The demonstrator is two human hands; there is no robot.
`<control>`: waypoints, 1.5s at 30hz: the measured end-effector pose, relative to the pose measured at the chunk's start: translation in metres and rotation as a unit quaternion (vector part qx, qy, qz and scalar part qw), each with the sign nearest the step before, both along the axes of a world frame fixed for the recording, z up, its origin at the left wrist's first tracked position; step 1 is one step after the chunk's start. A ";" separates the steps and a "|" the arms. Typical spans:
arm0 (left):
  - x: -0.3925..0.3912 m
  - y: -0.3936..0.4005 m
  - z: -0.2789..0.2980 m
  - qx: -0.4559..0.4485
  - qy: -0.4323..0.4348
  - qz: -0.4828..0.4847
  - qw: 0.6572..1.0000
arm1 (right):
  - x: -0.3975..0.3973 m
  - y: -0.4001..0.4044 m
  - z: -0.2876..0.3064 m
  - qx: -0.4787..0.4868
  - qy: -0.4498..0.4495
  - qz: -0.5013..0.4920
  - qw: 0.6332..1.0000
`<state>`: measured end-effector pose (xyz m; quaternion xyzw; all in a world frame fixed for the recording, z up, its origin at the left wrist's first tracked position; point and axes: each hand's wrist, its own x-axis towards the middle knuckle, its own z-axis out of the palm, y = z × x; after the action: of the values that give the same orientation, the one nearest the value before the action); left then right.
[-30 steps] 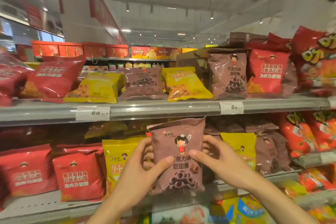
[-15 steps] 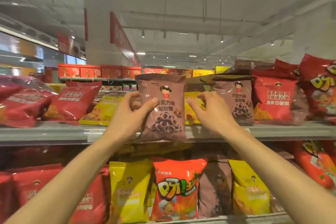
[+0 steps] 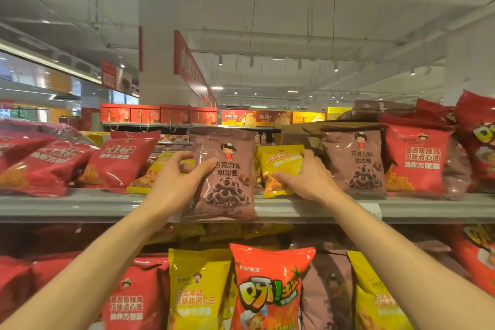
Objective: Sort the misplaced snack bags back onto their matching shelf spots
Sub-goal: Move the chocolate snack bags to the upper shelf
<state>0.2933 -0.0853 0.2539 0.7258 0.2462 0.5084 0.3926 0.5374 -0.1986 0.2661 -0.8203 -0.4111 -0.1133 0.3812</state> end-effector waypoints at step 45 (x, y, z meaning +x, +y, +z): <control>0.094 0.003 0.049 0.109 0.090 0.027 0.990 | 0.013 -0.141 -0.047 0.301 0.159 0.152 0.928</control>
<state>0.3875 -0.0825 0.3025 0.8002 0.2430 0.4752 0.2736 0.5501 -0.3392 0.2193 -0.6018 -0.4112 -0.0410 0.6834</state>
